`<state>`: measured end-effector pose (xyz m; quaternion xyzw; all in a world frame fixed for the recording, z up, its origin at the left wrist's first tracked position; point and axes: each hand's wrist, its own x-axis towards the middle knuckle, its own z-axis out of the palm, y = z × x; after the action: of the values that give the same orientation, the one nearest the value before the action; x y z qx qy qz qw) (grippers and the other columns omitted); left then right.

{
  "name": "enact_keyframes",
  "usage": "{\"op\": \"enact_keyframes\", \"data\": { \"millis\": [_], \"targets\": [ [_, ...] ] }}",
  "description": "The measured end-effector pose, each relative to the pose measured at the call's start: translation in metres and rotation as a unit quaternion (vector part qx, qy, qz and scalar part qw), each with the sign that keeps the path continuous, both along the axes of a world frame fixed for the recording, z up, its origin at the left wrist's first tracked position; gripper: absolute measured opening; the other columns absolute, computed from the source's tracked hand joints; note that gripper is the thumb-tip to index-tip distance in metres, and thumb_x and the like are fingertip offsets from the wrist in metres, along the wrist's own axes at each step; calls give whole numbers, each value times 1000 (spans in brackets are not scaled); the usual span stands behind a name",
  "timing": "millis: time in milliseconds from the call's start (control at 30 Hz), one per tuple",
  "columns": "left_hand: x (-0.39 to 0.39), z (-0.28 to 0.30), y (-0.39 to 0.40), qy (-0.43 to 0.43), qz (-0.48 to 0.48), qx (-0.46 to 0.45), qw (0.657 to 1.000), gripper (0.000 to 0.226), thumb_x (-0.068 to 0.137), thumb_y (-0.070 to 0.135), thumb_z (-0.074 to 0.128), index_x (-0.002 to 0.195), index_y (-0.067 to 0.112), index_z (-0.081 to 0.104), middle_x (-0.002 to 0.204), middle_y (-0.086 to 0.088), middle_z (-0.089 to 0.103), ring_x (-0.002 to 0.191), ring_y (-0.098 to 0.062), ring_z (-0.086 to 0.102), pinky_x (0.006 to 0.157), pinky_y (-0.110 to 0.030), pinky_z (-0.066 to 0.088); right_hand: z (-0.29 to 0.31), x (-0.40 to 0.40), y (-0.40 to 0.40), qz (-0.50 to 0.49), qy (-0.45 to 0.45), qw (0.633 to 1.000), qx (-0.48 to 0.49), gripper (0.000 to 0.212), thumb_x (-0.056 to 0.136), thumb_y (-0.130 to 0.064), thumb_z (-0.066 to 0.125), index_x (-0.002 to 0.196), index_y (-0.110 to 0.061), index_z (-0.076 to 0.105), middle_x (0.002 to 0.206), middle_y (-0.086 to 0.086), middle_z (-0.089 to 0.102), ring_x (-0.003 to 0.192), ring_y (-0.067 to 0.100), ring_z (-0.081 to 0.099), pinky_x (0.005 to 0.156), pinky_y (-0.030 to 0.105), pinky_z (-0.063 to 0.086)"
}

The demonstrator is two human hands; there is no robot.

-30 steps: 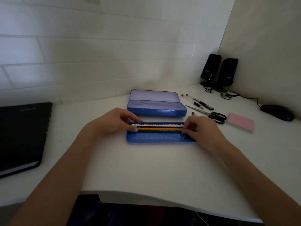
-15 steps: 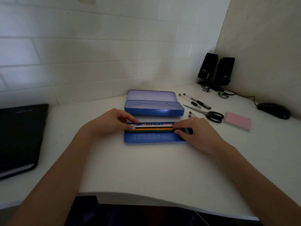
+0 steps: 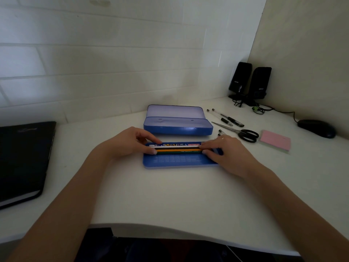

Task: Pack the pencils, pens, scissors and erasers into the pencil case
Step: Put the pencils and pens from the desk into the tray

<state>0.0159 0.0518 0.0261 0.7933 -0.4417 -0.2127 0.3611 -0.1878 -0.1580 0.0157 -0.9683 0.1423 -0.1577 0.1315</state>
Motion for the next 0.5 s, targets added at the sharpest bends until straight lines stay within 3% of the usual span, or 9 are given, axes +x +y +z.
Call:
{"op": "enact_keyframes", "data": {
  "millis": [133,200,300,500],
  "targets": [
    [0,0,0,5,0,5,1000,25,72,29,78,96,33,74,101,0,69,92,-15,60,83,-21,41,7,-6,-12,-68,-58,996,15,23,90,-32,57,108,-31,70,99,-4,71,91,13,60,83,32,48],
    [1,-1,0,7,-2,0,1000,20,76,29,75,95,34,74,97,1,69,85,-7,58,80,-20,40,10,-10,-23,-136,-81,987,14,22,90,-29,56,108,-29,70,106,-6,70,89,10,59,78,29,46],
    [3,-3,0,12,-3,-10,1000,15,83,26,68,96,32,74,93,9,71,82,3,59,79,-13,39,10,-17,-40,-218,-80,972,24,23,90,-22,58,111,-23,69,111,0,70,92,15,63,83,32,50],
    [6,-5,-2,17,-1,-13,1000,15,83,25,68,95,32,74,92,11,73,88,0,62,82,-14,40,4,-23,-53,-266,-48,960,73,23,84,-24,67,104,-12,71,105,6,71,82,16,60,78,31,50]
  ]
}}
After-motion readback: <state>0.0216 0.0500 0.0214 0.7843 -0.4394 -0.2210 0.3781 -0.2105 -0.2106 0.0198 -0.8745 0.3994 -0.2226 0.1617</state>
